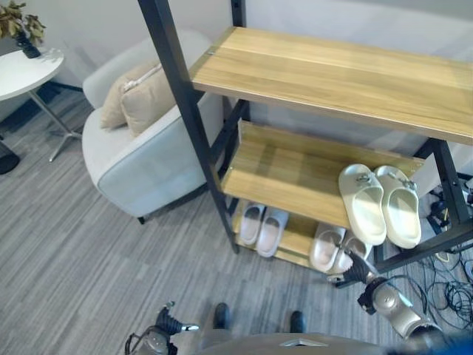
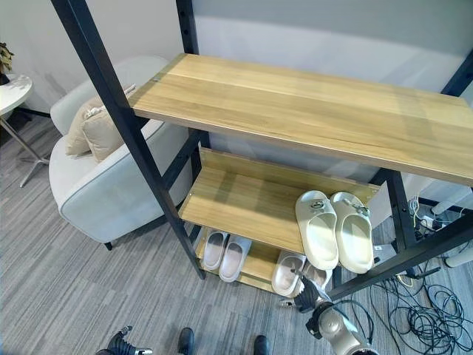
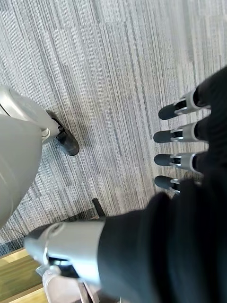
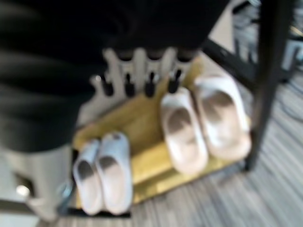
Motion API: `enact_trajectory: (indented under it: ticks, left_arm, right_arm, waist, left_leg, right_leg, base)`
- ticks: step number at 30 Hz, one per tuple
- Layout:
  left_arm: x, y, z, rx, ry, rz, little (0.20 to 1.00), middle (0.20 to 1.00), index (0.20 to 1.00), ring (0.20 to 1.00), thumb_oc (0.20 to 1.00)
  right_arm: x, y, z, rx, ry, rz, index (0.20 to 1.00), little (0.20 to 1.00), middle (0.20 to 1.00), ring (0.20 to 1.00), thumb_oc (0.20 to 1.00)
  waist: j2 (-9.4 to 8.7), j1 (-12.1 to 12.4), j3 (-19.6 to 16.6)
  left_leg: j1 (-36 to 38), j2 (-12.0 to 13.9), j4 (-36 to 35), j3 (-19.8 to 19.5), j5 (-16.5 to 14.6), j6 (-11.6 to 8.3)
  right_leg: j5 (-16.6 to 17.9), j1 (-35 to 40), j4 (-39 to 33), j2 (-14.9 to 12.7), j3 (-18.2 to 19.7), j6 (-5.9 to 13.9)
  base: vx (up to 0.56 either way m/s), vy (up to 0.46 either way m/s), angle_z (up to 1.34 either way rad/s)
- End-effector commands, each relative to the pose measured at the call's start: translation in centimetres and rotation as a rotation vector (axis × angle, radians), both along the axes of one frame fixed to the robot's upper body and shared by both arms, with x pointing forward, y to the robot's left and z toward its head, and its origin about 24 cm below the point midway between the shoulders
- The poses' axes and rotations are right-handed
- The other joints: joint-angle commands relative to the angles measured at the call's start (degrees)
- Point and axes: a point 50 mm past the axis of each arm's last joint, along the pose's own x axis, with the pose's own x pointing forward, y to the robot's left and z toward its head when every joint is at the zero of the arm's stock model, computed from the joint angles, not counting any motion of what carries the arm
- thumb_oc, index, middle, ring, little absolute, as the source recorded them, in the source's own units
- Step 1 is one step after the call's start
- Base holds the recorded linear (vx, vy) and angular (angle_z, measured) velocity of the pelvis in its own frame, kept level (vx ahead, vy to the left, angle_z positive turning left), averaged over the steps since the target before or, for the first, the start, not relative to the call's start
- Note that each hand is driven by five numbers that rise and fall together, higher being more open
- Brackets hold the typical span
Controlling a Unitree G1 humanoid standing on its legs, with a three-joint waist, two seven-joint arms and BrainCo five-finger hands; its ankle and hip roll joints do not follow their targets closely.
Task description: Arrange the slippers neatly on the shoe rack.
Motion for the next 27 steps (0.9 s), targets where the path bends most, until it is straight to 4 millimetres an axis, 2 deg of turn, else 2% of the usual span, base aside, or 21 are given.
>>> enact_trajectory:
  ticks: [1,8,16,27]
  left_arm:
    - [1.0,1.8,0.7,0.051,-0.012,-0.030,1.000,1.000,1.000,1.000,1.000]
    - [0.7,1.7,0.6,0.042,0.002,-0.035,1.000,1.000,1.000,1.000,1.000]
    - [0.1,1.7,0.4,0.033,0.030,-0.033,1.000,1.000,1.000,1.000,1.000]
    - [-1.3,1.6,-0.1,0.015,0.100,-0.035,1.000,1.000,1.000,1.000,1.000]
  right_arm:
    - [1.3,0.0,1.6,-0.002,-0.090,0.045,1.000,1.000,1.000,1.000,1.000]
    - [2.3,-0.8,3.0,-0.014,-0.142,0.039,1.000,1.000,1.000,1.000,1.000]
    - [3.4,-0.8,3.9,-0.002,-0.181,0.038,1.000,1.000,1.000,1.000,1.000]
    - [4.0,-1.4,4.6,0.040,-0.210,-0.027,1.000,1.000,1.000,1.000,1.000]
  waist:
    - [-2.51,0.16,-0.45]
    - [-2.42,0.07,-0.34]
    - [-2.41,0.21,-0.40]
    - [-2.18,0.18,-0.71]
  left_leg:
    - [-1.43,1.20,0.24,0.31,-1.00,-1.24]
    - [-1.71,1.25,0.24,0.26,-0.98,-1.23]
    - [-1.86,1.40,0.24,0.25,-0.85,-1.32]
    - [-1.71,1.50,0.24,0.23,-0.96,-1.34]
  right_leg:
    - [0.37,-0.13,1.37,-4.85,-1.23,5.49]
    - [0.42,-0.48,1.35,-4.69,-1.01,5.47]
    - [0.40,-0.58,1.26,-4.47,-0.98,5.33]
    - [0.24,-0.48,1.36,-4.29,-1.05,5.22]
  base:
    - [0.00,0.000,0.00]
    - [0.00,0.000,0.00]
    - [0.00,0.000,0.00]
    - [0.00,0.000,0.00]
